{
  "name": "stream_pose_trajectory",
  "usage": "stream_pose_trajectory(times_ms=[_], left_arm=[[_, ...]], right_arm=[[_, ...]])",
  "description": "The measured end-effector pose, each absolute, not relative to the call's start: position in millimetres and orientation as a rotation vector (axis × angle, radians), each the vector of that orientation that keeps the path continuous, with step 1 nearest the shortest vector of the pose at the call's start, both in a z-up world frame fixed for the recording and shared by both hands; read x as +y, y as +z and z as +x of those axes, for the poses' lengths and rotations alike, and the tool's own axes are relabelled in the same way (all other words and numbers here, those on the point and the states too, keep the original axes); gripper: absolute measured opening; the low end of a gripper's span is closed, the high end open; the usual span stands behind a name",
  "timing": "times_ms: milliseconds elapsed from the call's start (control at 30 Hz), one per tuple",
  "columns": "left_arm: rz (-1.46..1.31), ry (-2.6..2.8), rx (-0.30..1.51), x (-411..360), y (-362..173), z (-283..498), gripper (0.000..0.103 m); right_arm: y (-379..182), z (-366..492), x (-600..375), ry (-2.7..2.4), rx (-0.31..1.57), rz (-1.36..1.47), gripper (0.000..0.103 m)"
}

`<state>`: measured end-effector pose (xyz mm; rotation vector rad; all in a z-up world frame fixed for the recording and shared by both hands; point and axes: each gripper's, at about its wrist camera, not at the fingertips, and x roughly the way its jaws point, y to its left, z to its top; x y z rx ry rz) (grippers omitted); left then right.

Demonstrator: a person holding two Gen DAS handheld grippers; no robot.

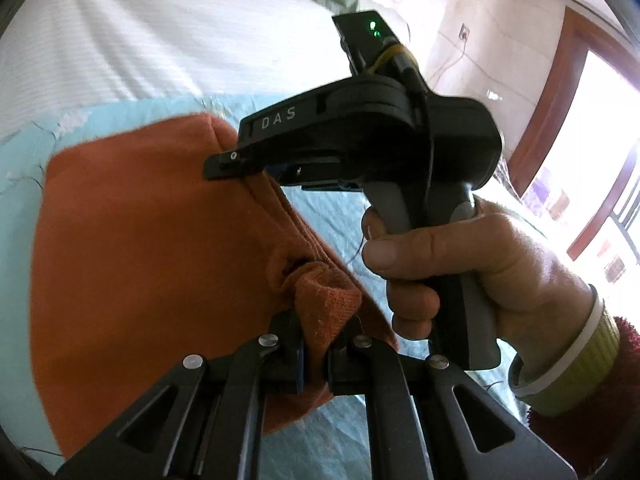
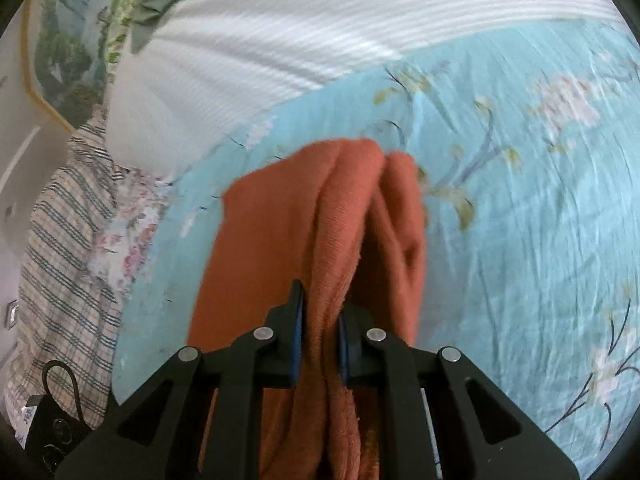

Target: Fold small clothes

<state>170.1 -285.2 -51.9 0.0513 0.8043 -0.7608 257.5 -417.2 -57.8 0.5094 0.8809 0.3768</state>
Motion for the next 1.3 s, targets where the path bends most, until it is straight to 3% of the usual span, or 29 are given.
stream_pose_trajectory(times_ms=[100, 200, 267, 333, 367, 400, 767, 1000, 1067, 1133, 1200, 1300], left_arm=[[0.055, -0.783, 0.827, -285.0, -58.1, 171.0, 0.009], [0.024, -0.796, 0.848, -275.1, -53.7, 173.2, 0.022], [-0.013, -0.791, 0.847, -252.4, -44.6, 169.3, 0.052], [-0.045, -0.763, 0.827, -227.6, -35.6, 167.2, 0.070], [-0.057, -0.744, 0.822, -215.8, -32.8, 166.3, 0.078], [-0.072, -0.720, 0.818, -202.5, -30.8, 168.3, 0.079], [-0.300, -0.534, 0.970, -92.0, -61.1, 245.1, 0.083], [-0.355, -0.556, 1.053, -95.0, -98.9, 293.9, 0.083], [-0.351, -0.574, 1.052, -100.2, -99.1, 304.1, 0.082], [-0.369, -0.604, 1.065, -105.7, -104.0, 311.2, 0.079], [-0.365, -0.627, 1.076, -112.1, -109.0, 315.5, 0.068], [-0.332, -0.631, 1.065, -122.3, -106.0, 315.4, 0.042]], right_arm=[[-60.5, 252.8, -419.9, 0.360, 0.877, 0.517, 0.017], [-55.1, 244.2, -419.4, 0.327, 0.873, 0.504, 0.019], [-48.6, 236.2, -419.3, 0.296, 0.869, 0.494, 0.037], [-43.0, 227.9, -420.8, 0.266, 0.853, 0.494, 0.077], [-39.9, 222.2, -422.9, 0.246, 0.832, 0.489, 0.081], [-38.1, 218.1, -424.3, 0.233, 0.816, 0.483, 0.082], [-59.4, 219.3, -422.0, 0.285, 0.901, 0.500, 0.082], [-73.3, 226.8, -422.9, 0.337, 0.935, 0.540, 0.081], [-77.9, 227.2, -425.1, 0.367, 0.930, 0.570, 0.075], [-83.8, 229.0, -426.8, 0.385, 0.939, 0.592, 0.049], [-90.9, 229.8, -428.0, 0.390, 0.954, 0.626, 0.034], [-88.7, 225.3, -422.1, 0.379, 0.955, 0.649, 0.030]])
